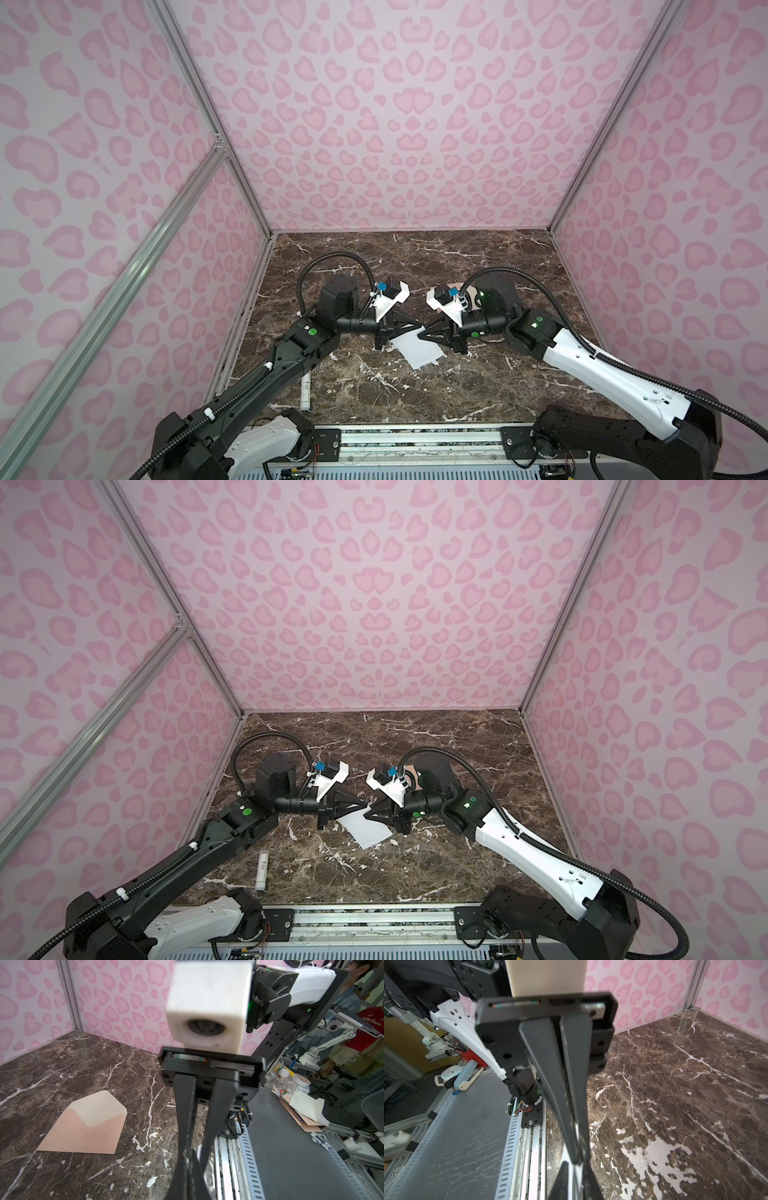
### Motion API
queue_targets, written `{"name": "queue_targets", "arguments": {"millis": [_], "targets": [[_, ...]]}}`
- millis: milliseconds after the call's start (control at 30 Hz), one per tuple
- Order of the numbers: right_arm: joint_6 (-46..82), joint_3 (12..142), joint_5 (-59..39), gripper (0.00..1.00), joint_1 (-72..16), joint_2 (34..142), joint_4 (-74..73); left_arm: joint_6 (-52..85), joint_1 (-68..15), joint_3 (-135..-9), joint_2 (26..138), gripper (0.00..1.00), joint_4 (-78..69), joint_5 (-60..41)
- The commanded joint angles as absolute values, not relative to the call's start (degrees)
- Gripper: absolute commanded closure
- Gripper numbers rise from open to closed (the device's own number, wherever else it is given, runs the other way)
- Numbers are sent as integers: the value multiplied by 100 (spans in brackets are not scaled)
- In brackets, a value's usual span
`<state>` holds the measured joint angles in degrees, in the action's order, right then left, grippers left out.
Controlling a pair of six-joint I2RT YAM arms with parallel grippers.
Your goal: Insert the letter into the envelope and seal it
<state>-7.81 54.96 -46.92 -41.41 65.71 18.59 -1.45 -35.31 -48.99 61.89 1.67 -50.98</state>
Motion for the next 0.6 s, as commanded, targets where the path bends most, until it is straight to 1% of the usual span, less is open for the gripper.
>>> {"name": "queue_targets", "arguments": {"millis": [0, 33, 200, 233, 267, 300, 333, 367, 433, 567], "targets": [[-742, 5313, -4509, 93, -4109, 6466, 1810, -133, -3533, -4904, 6144, 96, -2, -5046], [-738, 5259, -4487, 100, -4088, 6428, 1784, -132, -3533, -4909, 6135, 96, -1, -5045], [-792, 5166, -4471, 100, -4005, 6351, 1951, -141, -3533, -4904, 6074, 96, 9, -5011], [-815, 5144, -4418, 98, -4004, 6331, 1998, -142, -3533, -4904, 6058, 96, 14, -5002], [-825, 5117, -4369, 91, -4007, 6307, 2021, -141, -3533, -4904, 6047, 96, 26, -4992], [-834, 5074, -4355, 86, -4003, 6279, 2021, -141, -3533, -4909, 6034, 96, 22, -4993], [-843, 5044, -4322, 83, -4002, 6246, 2028, -141, -3533, -4913, 6029, 96, 26, -4997], [-837, 5011, -4300, 86, -4004, 6220, 2046, -141, -3533, -4913, 6021, 96, 35, -4986], [-850, 4976, -4303, 100, -3995, 6190, 2090, -141, -3533, -4922, 6012, 96, 37, -4975], [-871, 4942, -4289, 100, -3982, 6181, 2201, -133, -3533, -4930, 5994, 96, 36, -4964]]}}
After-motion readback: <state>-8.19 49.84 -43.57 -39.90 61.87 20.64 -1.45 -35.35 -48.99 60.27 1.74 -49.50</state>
